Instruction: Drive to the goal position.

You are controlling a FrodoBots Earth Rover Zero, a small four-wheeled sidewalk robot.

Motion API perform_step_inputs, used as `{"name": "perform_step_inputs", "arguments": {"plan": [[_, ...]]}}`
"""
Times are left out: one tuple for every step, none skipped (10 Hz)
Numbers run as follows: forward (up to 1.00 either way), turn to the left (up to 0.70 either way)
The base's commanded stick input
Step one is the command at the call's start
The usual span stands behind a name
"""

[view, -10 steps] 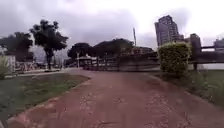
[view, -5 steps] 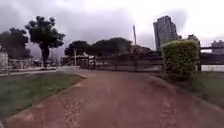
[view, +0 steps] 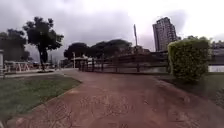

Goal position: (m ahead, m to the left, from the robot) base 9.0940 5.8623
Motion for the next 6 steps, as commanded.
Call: {"name": "perform_step_inputs", "arguments": {"plan": [[0.85,0.0],[0.85,0.09],[0.85,0.23],[0.85,0.3],[0.85,0.1],[0.85,0.0]]}}
